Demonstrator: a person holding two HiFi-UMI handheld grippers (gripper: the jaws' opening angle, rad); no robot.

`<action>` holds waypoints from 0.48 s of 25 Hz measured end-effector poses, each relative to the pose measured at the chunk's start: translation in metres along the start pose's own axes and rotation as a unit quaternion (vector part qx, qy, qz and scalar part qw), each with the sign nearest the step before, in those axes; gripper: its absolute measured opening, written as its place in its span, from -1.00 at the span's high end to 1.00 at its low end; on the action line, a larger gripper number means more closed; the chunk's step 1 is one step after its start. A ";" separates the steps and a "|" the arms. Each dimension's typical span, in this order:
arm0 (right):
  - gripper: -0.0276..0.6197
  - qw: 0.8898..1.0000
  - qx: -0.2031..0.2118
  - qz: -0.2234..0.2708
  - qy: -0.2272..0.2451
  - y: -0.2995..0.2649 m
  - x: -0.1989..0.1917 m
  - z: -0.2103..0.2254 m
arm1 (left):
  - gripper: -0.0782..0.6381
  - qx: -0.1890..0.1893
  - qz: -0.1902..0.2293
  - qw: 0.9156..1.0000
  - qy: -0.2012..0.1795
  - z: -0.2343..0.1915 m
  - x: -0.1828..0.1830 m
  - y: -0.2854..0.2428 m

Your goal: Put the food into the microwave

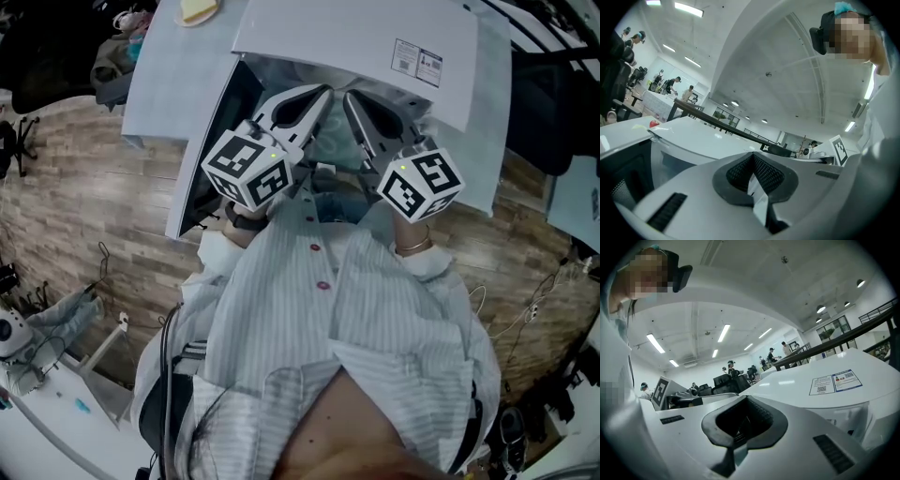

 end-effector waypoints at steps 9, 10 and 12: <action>0.82 1.000 0.013 -0.005 -0.013 -0.010 -0.001 -0.002 | 0.76 0.012 0.005 1.000 0.008 -0.008 0.003 0.007; 0.82 1.000 0.014 -0.006 -0.013 -0.011 -0.001 -0.001 | 0.76 0.013 0.004 1.000 0.009 -0.009 0.002 0.008; 0.82 1.000 0.015 -0.008 -0.015 -0.013 -0.003 0.000 | 0.76 0.014 0.002 1.000 0.012 -0.011 0.000 0.008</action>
Point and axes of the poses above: the fingertips, and each gripper's own axes: y backward along the fingers, z to its right, x out of its top, the point moved 5 cm from there along y, backward along the fingers, and after that the axes turned 6 degrees about -z, right-handed, at the moved point
